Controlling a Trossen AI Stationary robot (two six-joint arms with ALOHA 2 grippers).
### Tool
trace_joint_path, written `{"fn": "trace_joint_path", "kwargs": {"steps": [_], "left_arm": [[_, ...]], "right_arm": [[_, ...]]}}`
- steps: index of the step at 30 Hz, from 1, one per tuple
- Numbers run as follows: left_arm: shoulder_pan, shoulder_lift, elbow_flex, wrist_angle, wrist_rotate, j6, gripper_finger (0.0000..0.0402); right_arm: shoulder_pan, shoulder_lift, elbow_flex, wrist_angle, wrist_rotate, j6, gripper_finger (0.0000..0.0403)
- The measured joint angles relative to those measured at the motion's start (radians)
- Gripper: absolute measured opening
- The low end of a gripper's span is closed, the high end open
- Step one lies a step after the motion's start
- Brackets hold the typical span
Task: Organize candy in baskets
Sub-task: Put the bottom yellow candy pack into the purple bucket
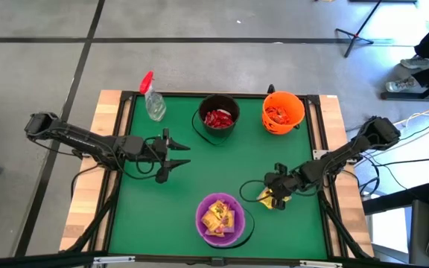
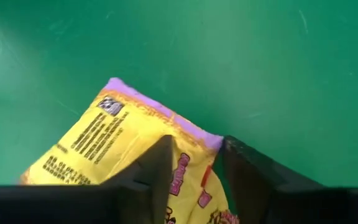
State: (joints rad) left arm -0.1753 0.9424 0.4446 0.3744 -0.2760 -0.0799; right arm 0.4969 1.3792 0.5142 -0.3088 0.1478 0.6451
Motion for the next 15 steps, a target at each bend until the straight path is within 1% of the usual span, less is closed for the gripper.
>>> {"fn": "trace_joint_path", "kwargs": {"steps": [7,8,10,13,15], "left_arm": [[0.0,0.0,0.0,0.0,0.0,0.0,0.02],[0.0,0.0,0.0,0.0,0.0,0.0,0.02],[0.0,0.0,0.0,0.0,0.0,0.0,0.02],[0.0,0.0,0.0,0.0,0.0,0.0,0.02],[0.0,0.0,0.0,0.0,0.0,0.0,0.02]], "right_arm": [[0.0,-0.004,0.014,-0.013,0.002,-0.005,0.002],[0.0,-0.008,0.018,-0.018,0.001,-0.012,0.0011],[0.0,-0.014,0.032,-0.034,-0.003,-0.024,0.0008],[0.0,-0.038,0.072,-0.104,0.029,-0.026,0.0016],[0.0,-0.061,0.099,-0.164,0.052,-0.036,0.0009]]}}
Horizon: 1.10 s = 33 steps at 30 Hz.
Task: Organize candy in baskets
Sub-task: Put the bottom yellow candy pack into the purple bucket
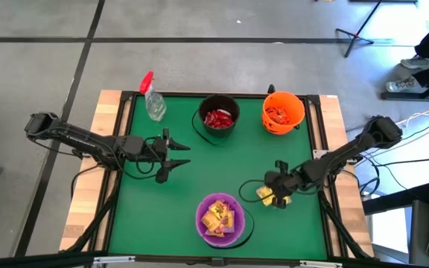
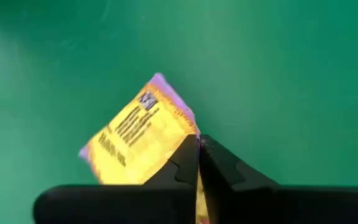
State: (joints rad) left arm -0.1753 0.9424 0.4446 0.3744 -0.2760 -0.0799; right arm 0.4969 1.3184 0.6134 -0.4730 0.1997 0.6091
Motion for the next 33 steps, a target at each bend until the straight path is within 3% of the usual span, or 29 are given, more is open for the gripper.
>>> {"fn": "trace_joint_path", "kwargs": {"steps": [8,17,26,33], "left_arm": [[0.0,0.0,0.0,0.0,0.0,0.0,0.02],[0.0,0.0,0.0,0.0,0.0,0.003,0.02],[0.0,0.0,0.0,-0.018,-0.005,0.008,0.02],[0.0,0.0,0.0,-0.056,-0.022,0.003,0.02]], "right_arm": [[0.0,-0.105,0.107,-0.182,0.138,-0.032,0.0005],[0.0,-0.177,0.25,-0.127,0.228,-0.186,0.0002],[-0.002,-0.151,0.28,0.257,0.096,-0.457,0.0001],[-0.056,-0.06,0.28,0.381,-0.047,-0.485,0.0001]]}}
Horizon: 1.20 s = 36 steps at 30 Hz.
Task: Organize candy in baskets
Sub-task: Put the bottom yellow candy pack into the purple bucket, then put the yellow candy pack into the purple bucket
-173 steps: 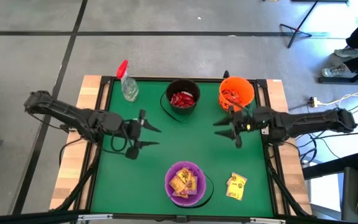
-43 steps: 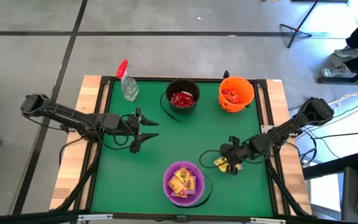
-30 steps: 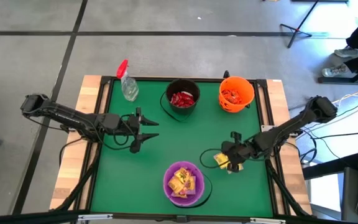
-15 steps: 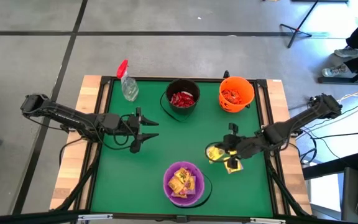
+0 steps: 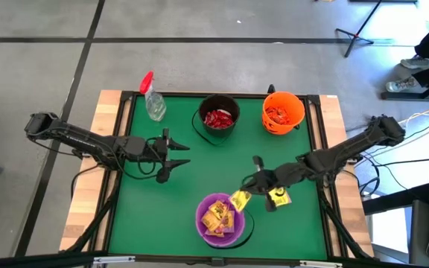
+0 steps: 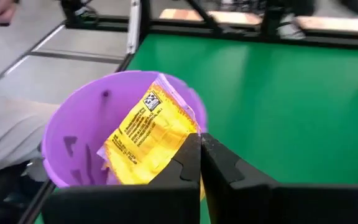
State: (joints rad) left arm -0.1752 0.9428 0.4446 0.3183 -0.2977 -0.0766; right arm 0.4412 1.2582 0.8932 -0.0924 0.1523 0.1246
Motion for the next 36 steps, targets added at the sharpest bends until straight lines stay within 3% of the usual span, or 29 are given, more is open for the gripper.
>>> {"fn": "trace_joint_path", "kwargs": {"steps": [8,16,20,29,36], "left_arm": [[0.0,0.0,0.0,0.002,-0.001,0.0,0.02],[0.0,0.0,0.0,-0.015,-0.002,0.0,0.02],[0.0,0.0,0.0,-0.022,-0.002,0.0,0.02],[0.0,0.0,0.0,-0.033,-0.002,-0.003,0.02],[0.0,0.0,0.0,-0.039,-0.002,-0.022,0.02]], "right_arm": [[-0.044,0.192,0.148,-0.01,-0.161,-0.08,0.0001],[-0.045,0.344,0.346,-0.177,-0.2,-0.172,0.0005],[-0.058,0.347,0.365,-0.163,-0.249,-0.186,0.0034],[-0.07,0.346,0.37,-0.181,-0.248,-0.197,0.0132],[-0.078,0.257,0.37,-0.314,-0.218,-0.185,0.0141]]}}
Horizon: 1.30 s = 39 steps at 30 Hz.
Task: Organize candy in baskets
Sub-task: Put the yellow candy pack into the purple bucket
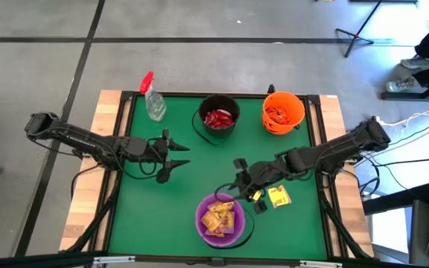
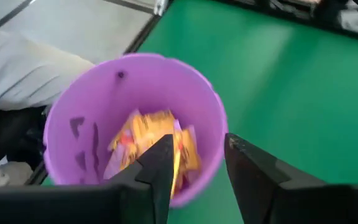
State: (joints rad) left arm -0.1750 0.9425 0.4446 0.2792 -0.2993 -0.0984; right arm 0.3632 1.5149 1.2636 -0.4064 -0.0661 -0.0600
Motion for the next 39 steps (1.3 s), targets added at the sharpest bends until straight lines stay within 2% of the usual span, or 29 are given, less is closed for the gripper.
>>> {"fn": "trace_joint_path", "kwargs": {"steps": [5,12,17,22,24,28,34,39], "left_arm": [[0.0,0.0,0.0,-0.002,-0.006,0.0,0.02],[0.0,0.0,0.0,-0.002,-0.009,-0.007,0.02],[0.0,0.0,0.0,-0.002,-0.008,-0.016,0.02],[0.0,0.0,0.0,-0.002,-0.009,-0.018,0.02],[0.0,0.0,0.0,-0.002,-0.017,-0.023,0.02],[0.0,0.0,0.0,-0.002,-0.029,-0.023,0.02],[0.0,0.0,0.0,-0.002,-0.032,-0.026,0.02],[0.0,0.0,0.0,-0.002,-0.032,-0.027,0.02]], "right_arm": [[0.003,-0.079,-0.017,-0.17,0.058,0.081,0.0129],[0.003,-0.18,-0.247,-0.271,0.039,0.318,0.0124],[0.004,-0.224,-0.437,-0.269,-0.039,0.479,0.0124],[0.027,-0.215,-0.6,-0.231,-0.181,0.588,0.0124],[0.048,-0.213,-0.649,-0.21,-0.19,0.612,0.0127],[0.066,-0.215,-0.688,-0.196,-0.15,0.635,0.0154],[0.069,-0.215,-0.693,-0.166,-0.054,0.637,0.0222],[0.069,-0.213,-0.676,-0.176,-0.033,0.632,0.0267]]}}
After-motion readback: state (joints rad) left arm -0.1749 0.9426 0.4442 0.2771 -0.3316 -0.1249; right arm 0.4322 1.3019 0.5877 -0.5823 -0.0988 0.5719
